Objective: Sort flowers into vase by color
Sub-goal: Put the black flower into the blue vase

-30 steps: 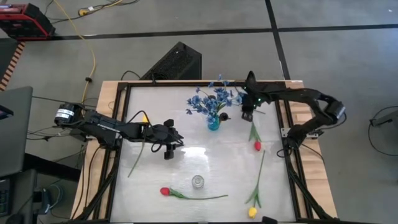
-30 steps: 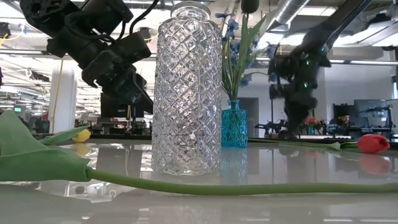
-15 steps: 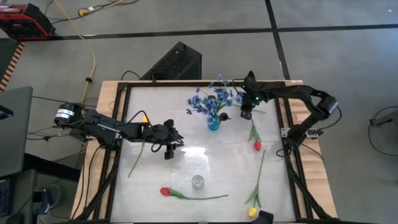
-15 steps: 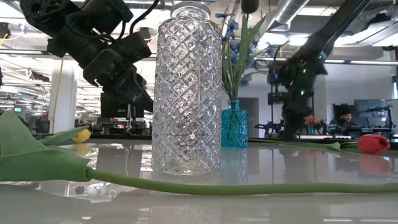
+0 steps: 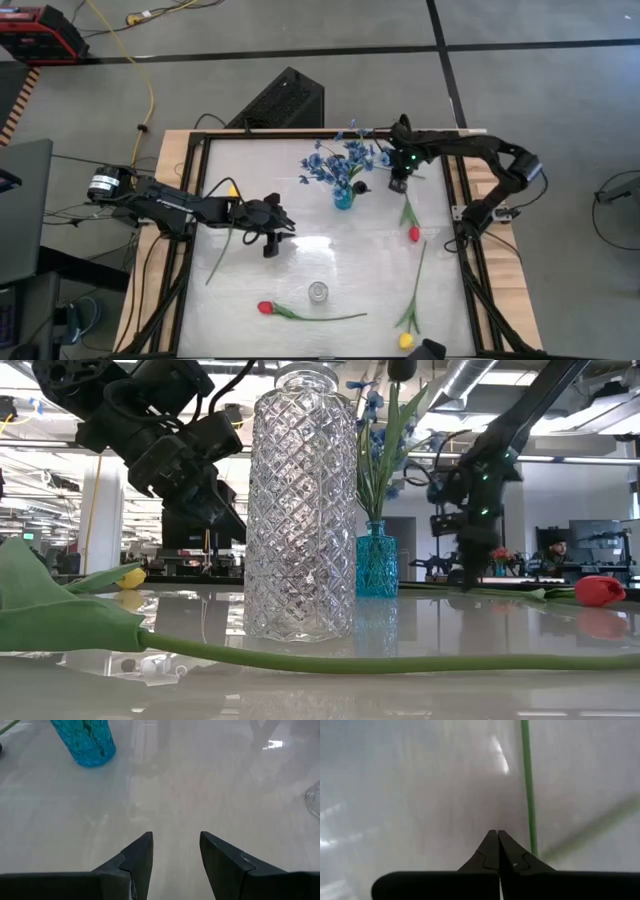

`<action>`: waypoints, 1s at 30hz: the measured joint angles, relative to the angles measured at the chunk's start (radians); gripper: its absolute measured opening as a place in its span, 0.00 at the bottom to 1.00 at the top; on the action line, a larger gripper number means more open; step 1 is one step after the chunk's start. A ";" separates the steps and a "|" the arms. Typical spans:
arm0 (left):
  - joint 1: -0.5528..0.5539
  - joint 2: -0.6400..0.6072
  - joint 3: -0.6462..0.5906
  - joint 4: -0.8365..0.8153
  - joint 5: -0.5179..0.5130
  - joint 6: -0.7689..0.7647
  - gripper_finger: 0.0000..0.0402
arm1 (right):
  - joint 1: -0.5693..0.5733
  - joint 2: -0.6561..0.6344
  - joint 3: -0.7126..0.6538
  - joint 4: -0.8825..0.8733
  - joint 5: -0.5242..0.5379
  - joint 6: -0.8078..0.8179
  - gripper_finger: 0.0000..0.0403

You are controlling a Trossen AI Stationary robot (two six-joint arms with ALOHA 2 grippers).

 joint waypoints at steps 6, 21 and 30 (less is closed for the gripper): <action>0.000 0.000 0.000 -0.004 0.006 -0.009 0.38 | 0.000 -0.171 0.002 -0.015 -0.001 0.036 0.05; 0.000 0.000 0.000 -0.001 0.008 -0.042 0.38 | -0.001 -0.084 0.005 0.032 -0.006 0.033 0.43; 0.000 0.000 0.000 -0.013 0.013 -0.043 0.38 | 0.001 0.099 0.013 0.145 0.015 -0.005 0.67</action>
